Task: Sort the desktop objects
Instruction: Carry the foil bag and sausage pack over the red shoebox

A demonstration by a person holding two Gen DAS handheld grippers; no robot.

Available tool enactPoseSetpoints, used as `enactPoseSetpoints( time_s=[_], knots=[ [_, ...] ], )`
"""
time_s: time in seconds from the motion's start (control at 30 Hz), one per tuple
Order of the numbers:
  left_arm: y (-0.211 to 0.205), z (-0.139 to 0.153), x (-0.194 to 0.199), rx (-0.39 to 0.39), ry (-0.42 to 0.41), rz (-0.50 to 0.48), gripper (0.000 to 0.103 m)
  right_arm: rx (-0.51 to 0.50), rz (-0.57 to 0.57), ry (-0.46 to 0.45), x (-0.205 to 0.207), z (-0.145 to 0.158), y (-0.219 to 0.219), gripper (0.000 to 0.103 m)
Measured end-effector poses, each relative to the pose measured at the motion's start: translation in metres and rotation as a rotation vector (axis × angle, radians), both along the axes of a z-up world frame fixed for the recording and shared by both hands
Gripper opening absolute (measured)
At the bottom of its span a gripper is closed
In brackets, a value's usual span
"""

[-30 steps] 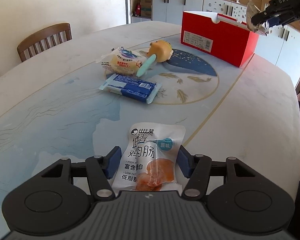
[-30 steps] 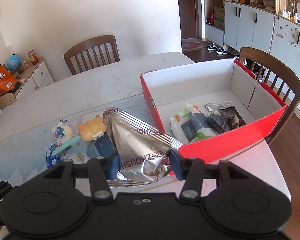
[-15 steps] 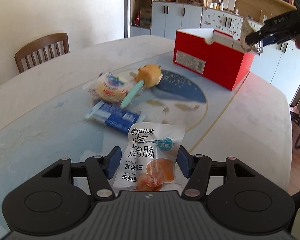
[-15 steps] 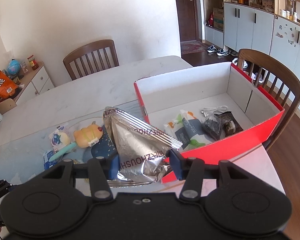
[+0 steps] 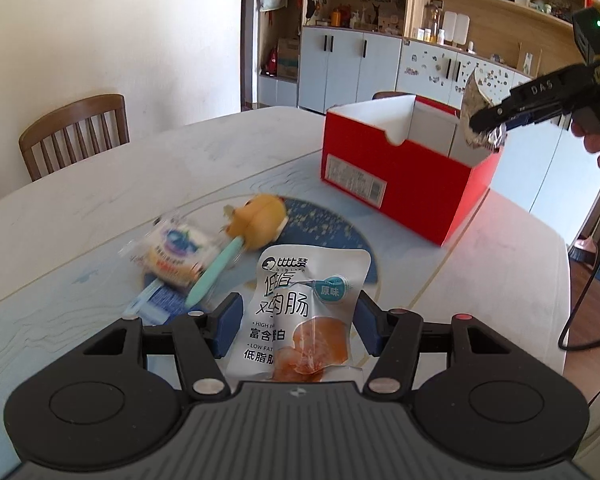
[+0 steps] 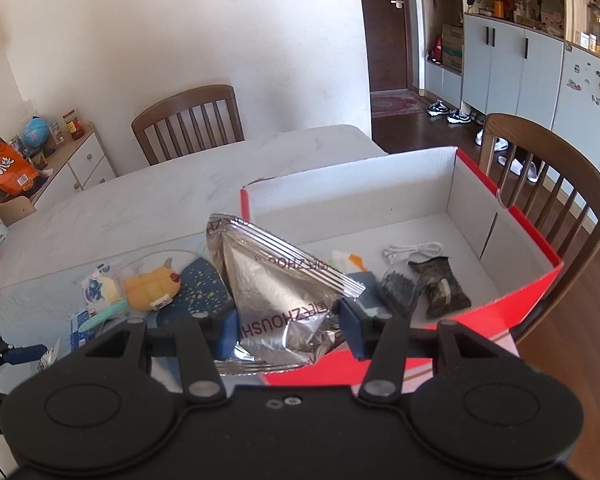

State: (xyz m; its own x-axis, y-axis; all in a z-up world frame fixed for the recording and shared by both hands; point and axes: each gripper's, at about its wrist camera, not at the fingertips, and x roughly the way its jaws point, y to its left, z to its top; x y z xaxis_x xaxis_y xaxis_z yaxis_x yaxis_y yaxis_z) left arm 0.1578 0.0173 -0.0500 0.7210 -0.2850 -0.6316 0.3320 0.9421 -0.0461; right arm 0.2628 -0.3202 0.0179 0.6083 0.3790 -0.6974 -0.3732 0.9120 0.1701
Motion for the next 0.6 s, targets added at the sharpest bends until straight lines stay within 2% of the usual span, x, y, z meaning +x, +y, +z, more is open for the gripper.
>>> enactPoseSetpoints(
  time_s=[0.23, 0.6],
  knots=[
    [-0.032, 0.016, 0.025, -0.043, -0.023, 0.007, 0.058, -0.01, 0.027, -0.019, 0.02, 0.003, -0.022, 0.051],
    [-0.092, 0.049, 0.067, -0.028, -0.09, -0.046, 0.058, -0.069, 0.091, -0.04, 0.047, 0.002, -0.05, 0.051]
  ],
)
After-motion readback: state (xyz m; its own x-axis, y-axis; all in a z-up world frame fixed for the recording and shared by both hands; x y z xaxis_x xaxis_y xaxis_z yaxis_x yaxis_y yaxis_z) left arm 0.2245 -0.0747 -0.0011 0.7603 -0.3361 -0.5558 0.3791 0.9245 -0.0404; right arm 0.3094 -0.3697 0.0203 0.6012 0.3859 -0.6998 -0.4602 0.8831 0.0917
